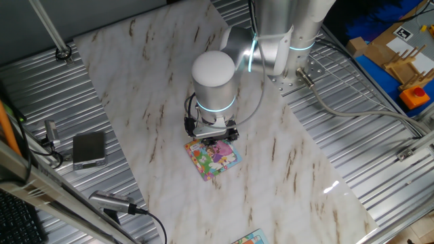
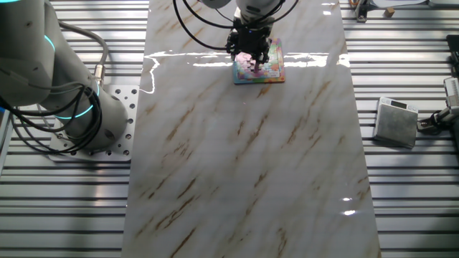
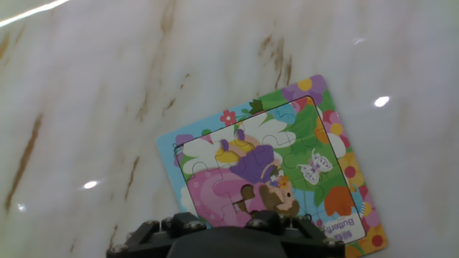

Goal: Assemble one piece of a puzzle

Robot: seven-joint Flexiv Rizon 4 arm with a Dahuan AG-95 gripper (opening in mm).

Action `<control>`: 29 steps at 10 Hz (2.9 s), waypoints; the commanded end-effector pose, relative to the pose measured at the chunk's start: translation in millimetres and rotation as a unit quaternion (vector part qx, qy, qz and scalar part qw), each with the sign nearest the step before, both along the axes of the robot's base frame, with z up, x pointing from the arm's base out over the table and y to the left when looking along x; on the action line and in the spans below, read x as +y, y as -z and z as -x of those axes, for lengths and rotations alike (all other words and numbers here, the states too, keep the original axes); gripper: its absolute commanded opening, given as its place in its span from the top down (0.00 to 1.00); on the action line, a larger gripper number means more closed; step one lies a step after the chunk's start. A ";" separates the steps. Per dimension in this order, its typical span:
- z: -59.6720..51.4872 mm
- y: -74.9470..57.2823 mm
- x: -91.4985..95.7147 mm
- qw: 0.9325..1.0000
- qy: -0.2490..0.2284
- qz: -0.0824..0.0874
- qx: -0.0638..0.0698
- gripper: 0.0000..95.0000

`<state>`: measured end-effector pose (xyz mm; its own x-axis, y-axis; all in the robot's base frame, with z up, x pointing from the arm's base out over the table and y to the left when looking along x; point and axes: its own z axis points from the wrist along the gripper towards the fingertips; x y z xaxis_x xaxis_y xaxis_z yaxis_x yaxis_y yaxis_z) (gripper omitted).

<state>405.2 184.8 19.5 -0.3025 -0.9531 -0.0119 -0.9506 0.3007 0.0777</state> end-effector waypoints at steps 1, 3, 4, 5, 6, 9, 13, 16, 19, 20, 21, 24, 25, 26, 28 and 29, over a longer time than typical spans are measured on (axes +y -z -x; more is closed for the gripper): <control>-1.7 -8.1 1.0 1.000 0.002 0.000 0.005 0.40; -7.7 -13.1 1.4 1.000 0.001 0.003 0.008 0.40; -11.8 -14.9 2.5 1.000 0.003 0.004 0.008 0.40; -14.7 -15.6 3.5 1.000 0.004 0.004 0.010 0.40; -19.3 -15.9 4.9 1.000 0.006 0.004 0.010 0.40; -24.5 -13.8 6.1 1.000 0.005 0.004 0.011 0.40; -27.0 -11.0 3.1 1.000 0.003 0.005 0.010 0.40; -26.6 -10.6 3.4 1.000 0.007 0.008 0.007 0.40; -26.1 -10.9 3.6 1.000 0.025 0.005 0.008 0.40; -26.1 -10.9 3.6 1.000 0.026 0.008 0.009 0.40; -26.1 -10.9 3.6 0.999 0.033 0.013 0.010 0.40; -26.1 -10.9 3.6 0.999 0.045 0.015 0.008 0.40; -26.4 -10.5 3.5 0.999 0.048 0.015 0.009 0.40; -26.9 -9.5 2.9 0.999 0.043 0.015 0.008 0.40; -28.8 -4.3 -2.5 0.999 0.042 0.011 0.004 0.40; -30.2 1.8 -6.9 0.999 0.041 0.007 0.004 0.40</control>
